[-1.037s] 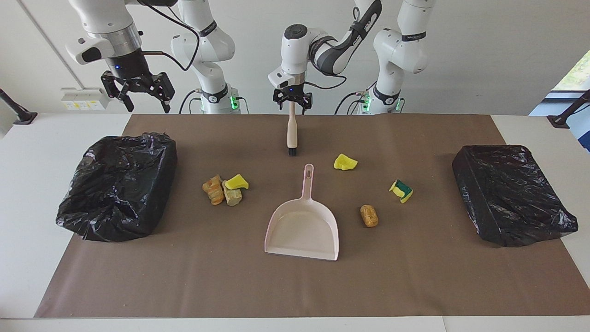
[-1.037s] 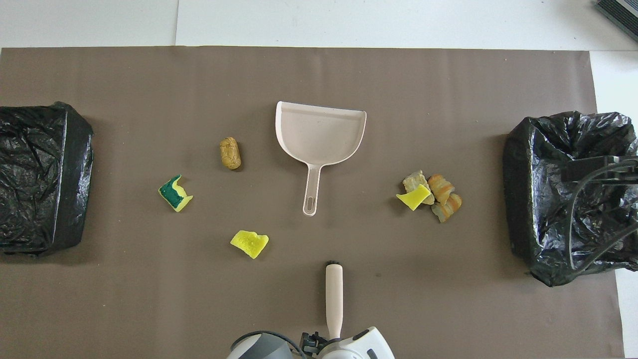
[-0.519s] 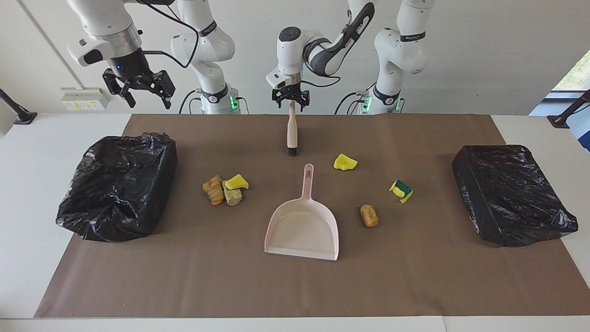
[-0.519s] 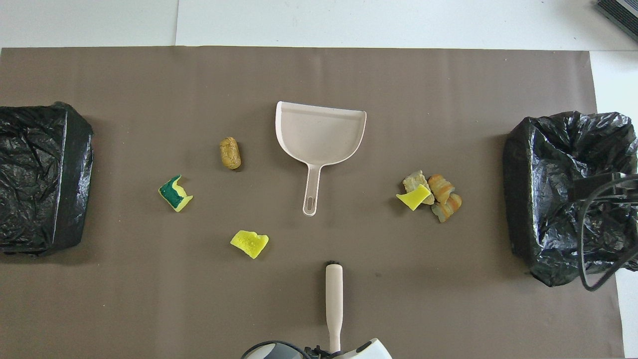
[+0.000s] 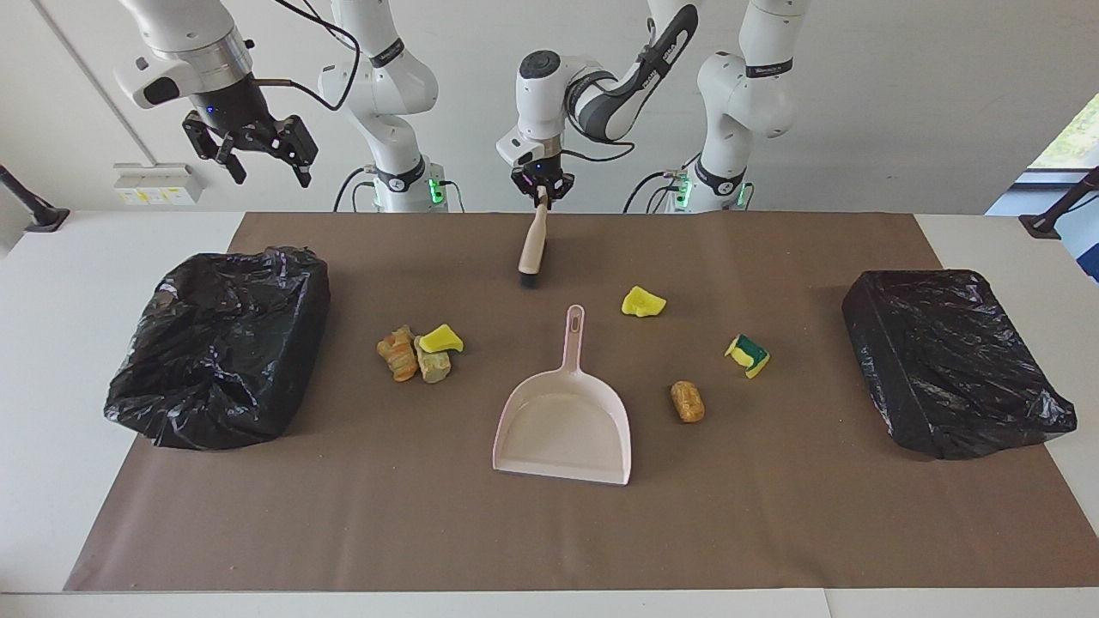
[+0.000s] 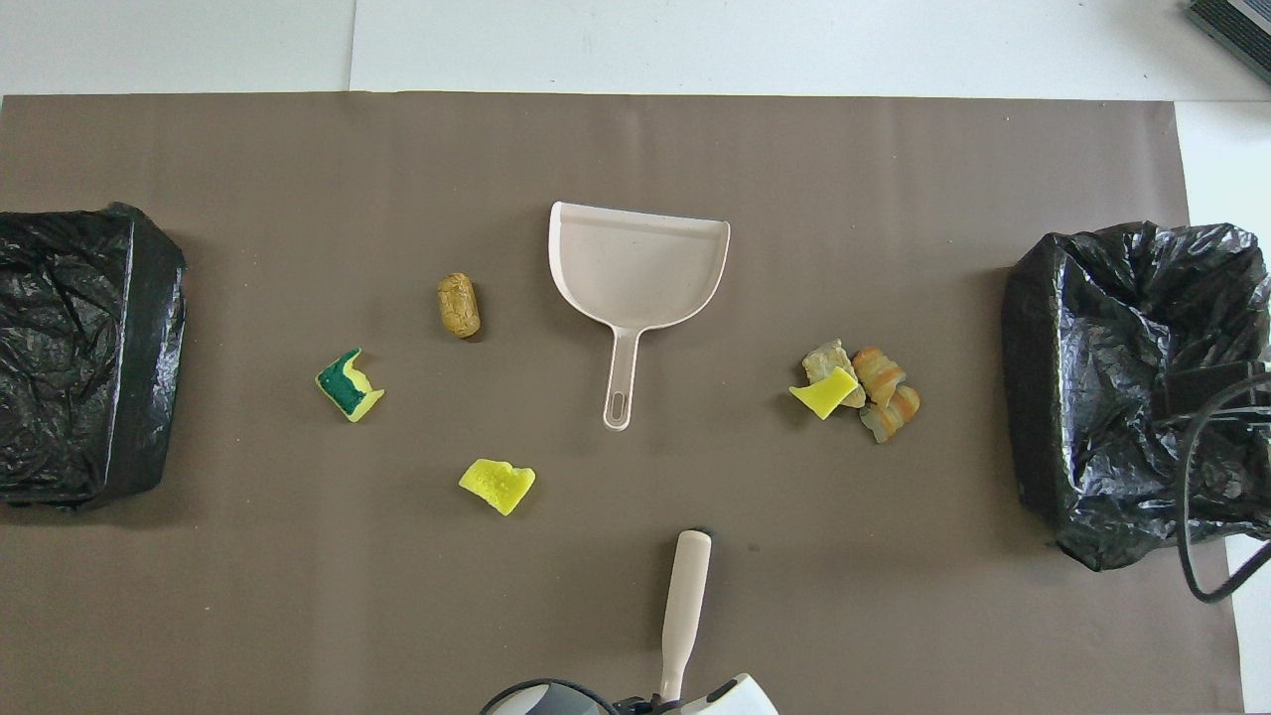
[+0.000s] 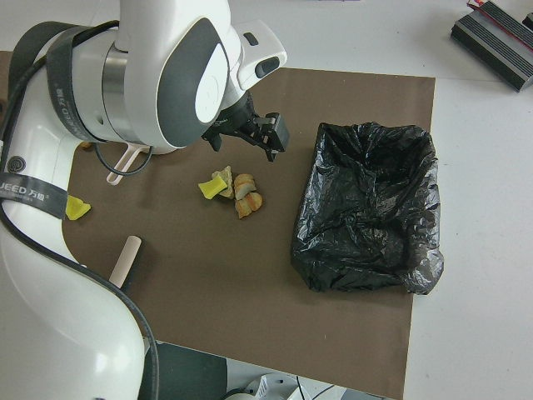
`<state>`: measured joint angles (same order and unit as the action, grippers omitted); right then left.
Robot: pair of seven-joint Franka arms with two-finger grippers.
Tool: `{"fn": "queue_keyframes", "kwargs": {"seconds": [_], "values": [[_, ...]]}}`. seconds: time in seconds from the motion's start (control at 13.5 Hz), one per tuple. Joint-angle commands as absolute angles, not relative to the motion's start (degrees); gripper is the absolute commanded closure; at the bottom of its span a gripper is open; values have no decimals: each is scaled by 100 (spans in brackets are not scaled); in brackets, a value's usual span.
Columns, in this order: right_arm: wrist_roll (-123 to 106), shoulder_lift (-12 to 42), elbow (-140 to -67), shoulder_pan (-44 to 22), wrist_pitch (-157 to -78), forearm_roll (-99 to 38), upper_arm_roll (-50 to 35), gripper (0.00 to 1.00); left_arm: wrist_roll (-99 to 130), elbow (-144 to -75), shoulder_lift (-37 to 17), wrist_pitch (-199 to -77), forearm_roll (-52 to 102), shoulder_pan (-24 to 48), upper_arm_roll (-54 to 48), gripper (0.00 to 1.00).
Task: Sweep and dump trash in bin
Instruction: 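Grasp the wooden brush handle with the left gripper, then lift the brush with the left gripper while the right gripper grasps the dustpan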
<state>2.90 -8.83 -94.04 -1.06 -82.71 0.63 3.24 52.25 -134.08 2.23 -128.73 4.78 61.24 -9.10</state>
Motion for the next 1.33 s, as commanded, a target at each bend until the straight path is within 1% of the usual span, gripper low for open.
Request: {"fn": "queue_keyframes", "kwargs": {"seconds": [0.0,0.15,0.3,0.52,0.67,0.74,0.81,0.89,0.96,1.11,1.26], "values": [[228,-993,-9430,-53,-8191,9,281,0,5256,-13412,334,-12447,571,6196,-791,100],[281,-932,-9579,-132,-8410,44,229,0,5247,-13360,369,-12201,554,6100,-765,100],[622,-774,-9834,-368,-8988,35,150,0,5247,-13158,448,-11727,492,5907,-765,100],[1482,-292,-9826,-685,-9455,18,149,0,5019,-13026,641,-11138,466,5337,-747,100],[1948,95,-9800,-974,-9946,-9,149,0,5010,-12964,650,-10830,-85,4959,-756,100],[2343,323,-9774,-1080,-10262,-26,149,0,5001,-12946,642,-10741,-227,4748,-747,100],[2669,551,-9721,-1212,-10518,-35,149,0,4984,-12920,650,-10723,-255,4389,-747,100],[3081,797,-9642,-1422,-10764,-61,149,0,4792,-12850,685,-10714,-290,4038,-756,100],[3563,965,-9616,-1624,-10932,-62,149,0,4477,-12806,703,-10714,-290,3834,-747,100],[4505,1212,-9624,-2081,-11248,-70,141,0,3932,-12648,703,-10731,-290,3211,-756,100],[4929,1396,-9624,-2354,-11373,-193,141,0,3386,-12516,589,-10810,-290,2771,-756,100]]}}
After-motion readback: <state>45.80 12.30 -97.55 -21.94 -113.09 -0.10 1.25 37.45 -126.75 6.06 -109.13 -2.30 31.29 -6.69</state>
